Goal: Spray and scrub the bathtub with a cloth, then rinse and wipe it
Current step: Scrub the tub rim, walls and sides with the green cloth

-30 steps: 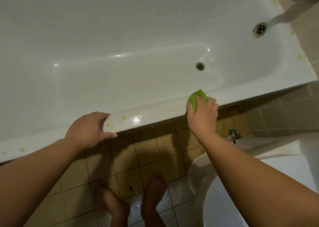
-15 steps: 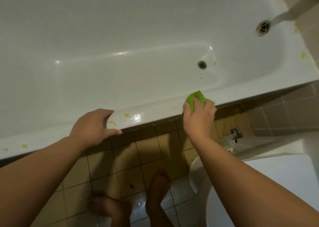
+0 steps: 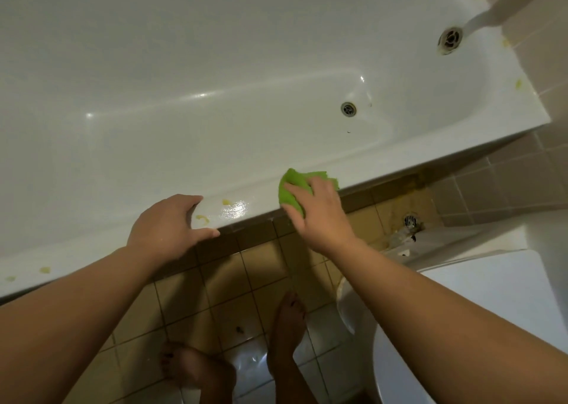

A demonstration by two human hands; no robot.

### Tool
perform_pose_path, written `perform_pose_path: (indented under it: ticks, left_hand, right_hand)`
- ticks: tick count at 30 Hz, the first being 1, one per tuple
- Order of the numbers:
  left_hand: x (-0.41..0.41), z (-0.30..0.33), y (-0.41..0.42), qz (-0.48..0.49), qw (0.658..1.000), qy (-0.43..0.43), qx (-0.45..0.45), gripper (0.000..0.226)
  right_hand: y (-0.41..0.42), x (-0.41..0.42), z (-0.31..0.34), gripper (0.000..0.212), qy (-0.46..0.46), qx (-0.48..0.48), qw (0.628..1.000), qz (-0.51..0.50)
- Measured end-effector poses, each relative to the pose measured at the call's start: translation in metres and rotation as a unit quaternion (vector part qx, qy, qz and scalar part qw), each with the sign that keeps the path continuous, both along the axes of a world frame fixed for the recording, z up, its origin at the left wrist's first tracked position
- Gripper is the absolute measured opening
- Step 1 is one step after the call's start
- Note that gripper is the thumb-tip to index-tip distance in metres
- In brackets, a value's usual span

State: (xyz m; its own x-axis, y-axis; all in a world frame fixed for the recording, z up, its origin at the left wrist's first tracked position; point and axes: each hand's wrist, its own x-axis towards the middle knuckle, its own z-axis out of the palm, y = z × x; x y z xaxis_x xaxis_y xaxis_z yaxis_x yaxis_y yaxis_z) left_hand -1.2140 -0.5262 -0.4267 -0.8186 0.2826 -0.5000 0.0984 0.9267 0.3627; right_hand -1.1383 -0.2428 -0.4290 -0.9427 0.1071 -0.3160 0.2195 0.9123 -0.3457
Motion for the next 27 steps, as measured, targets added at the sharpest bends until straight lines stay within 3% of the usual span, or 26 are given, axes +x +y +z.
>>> perform_pose_path:
  ticks: [1, 5, 6, 10, 12, 15, 17, 20, 22, 24, 27]
  left_hand:
    - [0.000, 0.001, 0.000, -0.001, 1.000, -0.001, -0.002, 0.088]
    - [-0.002, 0.001, 0.001, -0.008, 1.000, -0.004, -0.011, 0.088]
    - [-0.001, 0.000, 0.001, -0.007, 1.000, -0.003, -0.007, 0.089]
    - [0.000, 0.001, 0.000, -0.010, 1.000, -0.002, -0.008, 0.090]
    - [0.000, 0.003, 0.000, -0.011, 1.000, 0.000, -0.016, 0.089]
    - [-0.002, 0.004, 0.000, -0.021, 0.999, 0.002, -0.033, 0.087]
    - [0.000, 0.006, 0.001, -0.018, 0.999, 0.008, -0.031, 0.085]
    - [0.001, 0.009, 0.002, -0.018, 0.999, 0.011, -0.036, 0.084]
    - [0.001, 0.010, 0.001, -0.018, 0.999, 0.011, -0.038, 0.084]
    - [0.002, 0.012, 0.000, -0.016, 0.999, 0.012, -0.040, 0.085]
    - [0.005, 0.012, -0.002, -0.015, 0.999, 0.019, -0.041, 0.086]
  right_hand:
    - [0.013, 0.000, -0.001, 0.049, 0.000, 0.000, 1.000, -0.003]
    - [0.034, -0.009, -0.002, 0.046, 0.050, 0.039, 0.967, -0.247]
    - [0.023, -0.011, -0.002, 0.046, 0.043, 0.039, 0.970, -0.238]
    - [0.016, 0.003, -0.003, 0.050, 0.017, -0.007, 1.000, -0.007]
    - [0.051, 0.003, -0.010, 0.050, 0.039, 0.007, 0.998, -0.054]
    - [0.063, -0.007, -0.010, 0.047, 0.060, 0.046, 0.964, -0.254]
    - [0.030, -0.014, -0.008, 0.045, 0.061, 0.062, 0.961, -0.263]
    - [-0.019, -0.007, -0.008, 0.045, 0.045, 0.019, 0.997, -0.064]
    - [-0.011, 0.000, -0.010, 0.047, 0.038, -0.005, 0.999, 0.037]
    - [0.021, -0.004, -0.009, 0.047, 0.040, 0.009, 0.999, 0.006]
    - [0.066, -0.008, -0.011, 0.049, 0.049, 0.042, 0.978, -0.197]
